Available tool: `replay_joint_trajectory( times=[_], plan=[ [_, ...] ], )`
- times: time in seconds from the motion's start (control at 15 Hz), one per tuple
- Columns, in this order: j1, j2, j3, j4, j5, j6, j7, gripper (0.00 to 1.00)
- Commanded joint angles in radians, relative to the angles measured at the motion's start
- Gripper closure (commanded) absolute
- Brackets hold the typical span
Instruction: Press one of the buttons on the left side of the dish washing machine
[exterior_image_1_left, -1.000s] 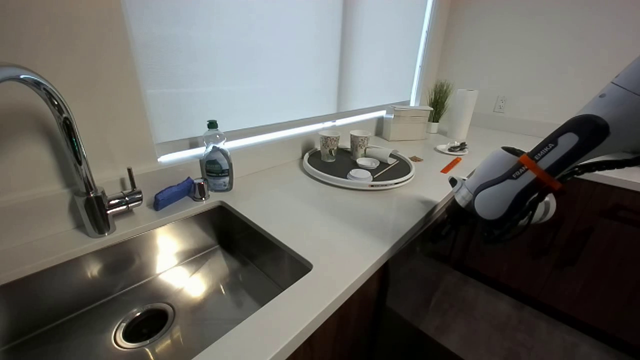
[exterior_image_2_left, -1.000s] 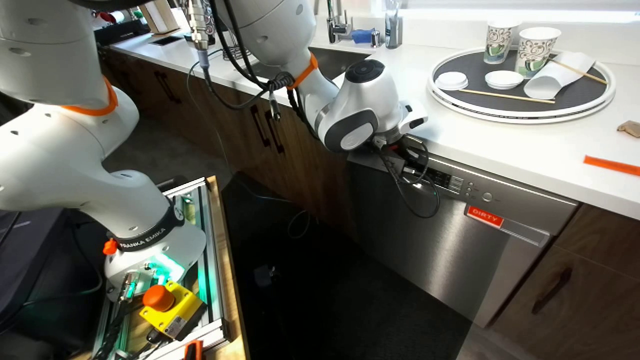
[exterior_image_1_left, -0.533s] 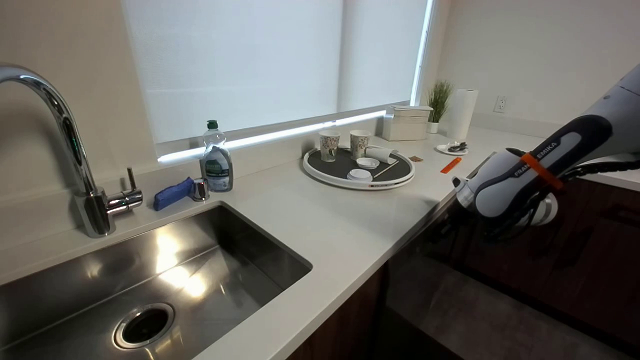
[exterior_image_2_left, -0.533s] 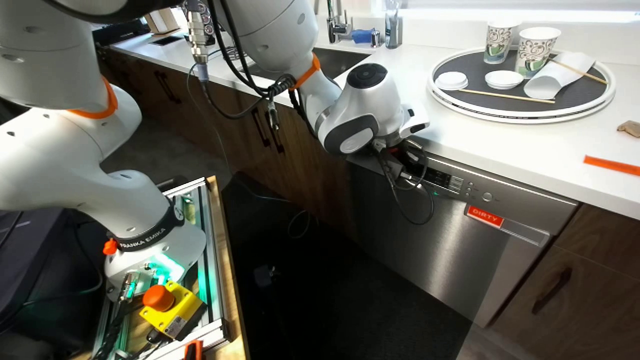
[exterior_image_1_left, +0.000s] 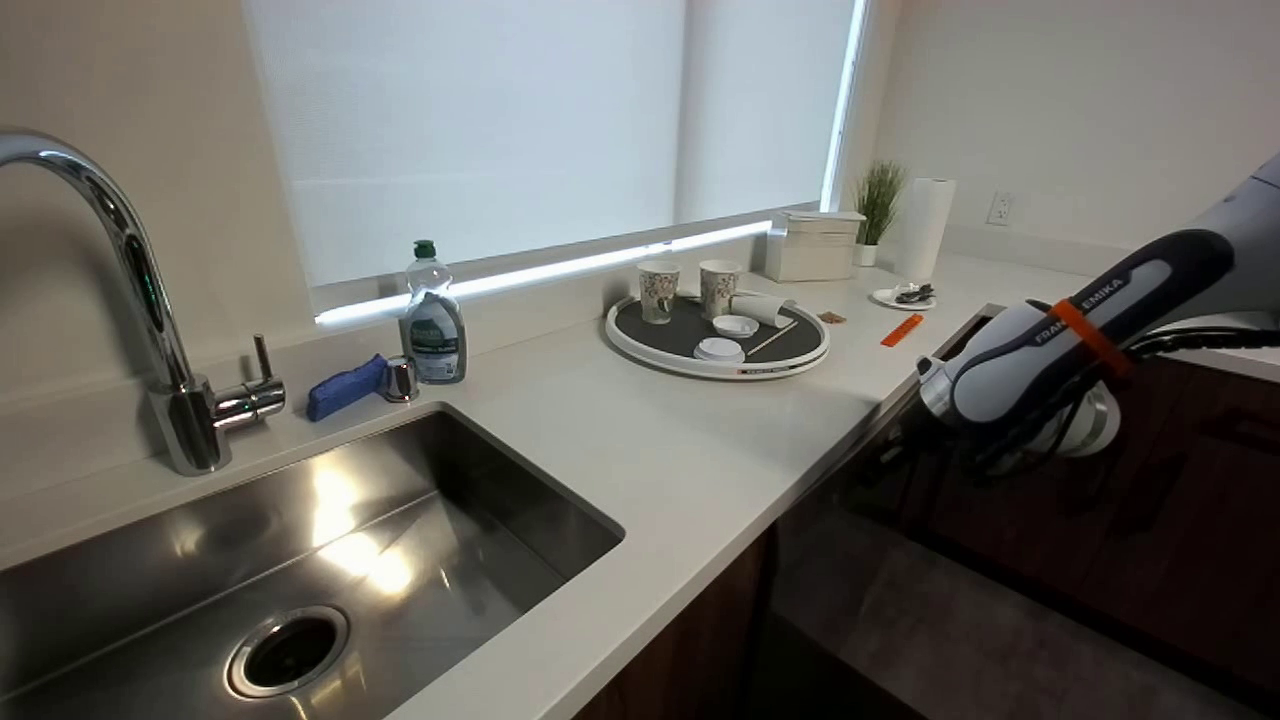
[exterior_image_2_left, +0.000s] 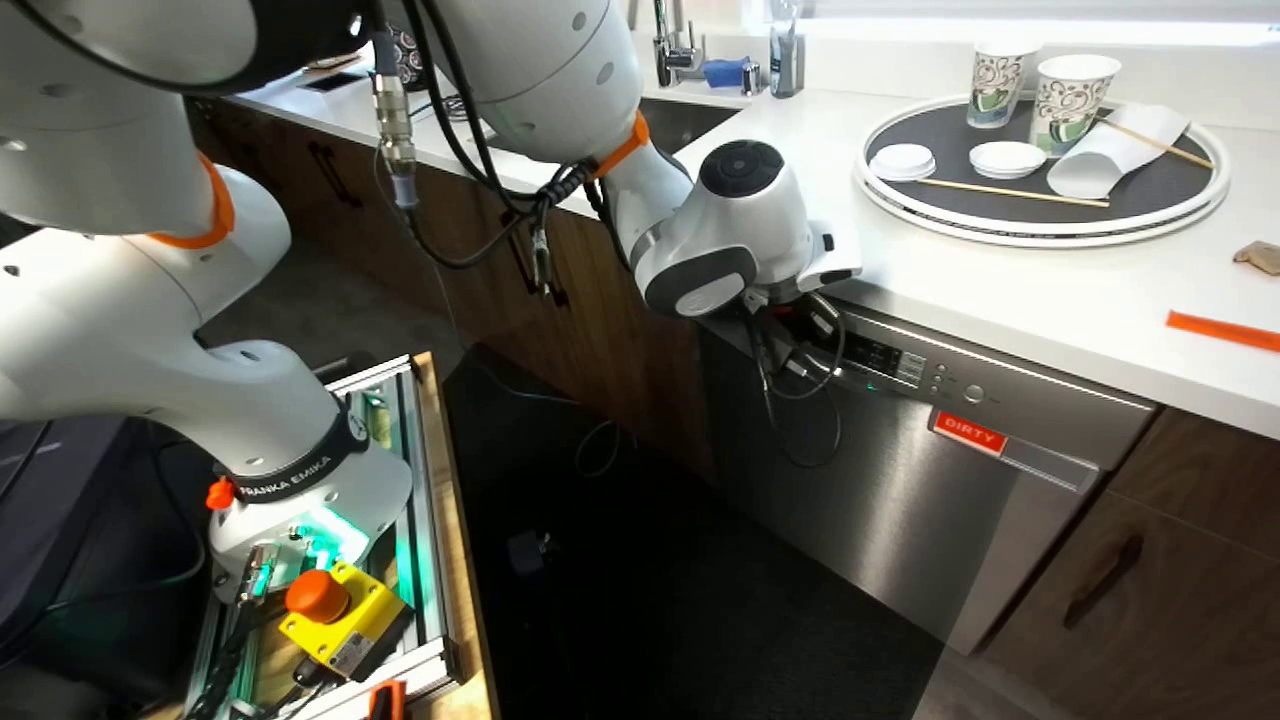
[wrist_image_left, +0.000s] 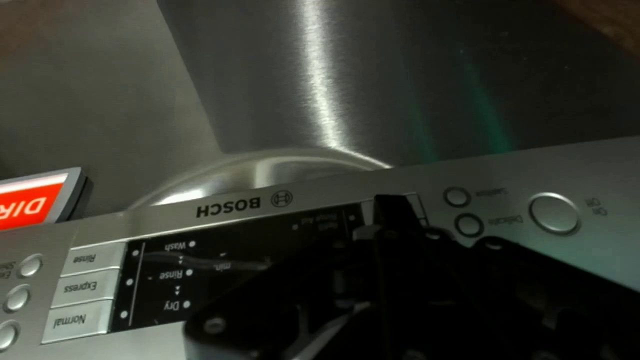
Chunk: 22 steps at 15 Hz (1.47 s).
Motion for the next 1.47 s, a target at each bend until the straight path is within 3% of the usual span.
replay_joint_trajectory(
  times=[0.0,1.0,1.2,1.4],
  plan=[
    [-0.049,0.063,0.074,0.045,0.023,0.023,0.040,1.00],
    [-0.127,0.103,0.139,0.040,0.037,0.034,0.125,1.00],
    [-0.097,0.077,0.099,0.034,0.010,0.015,0.103,1.00],
    [-0.002,0.008,-0.005,0.021,-0.013,0.012,0.102,1.00]
  ],
)
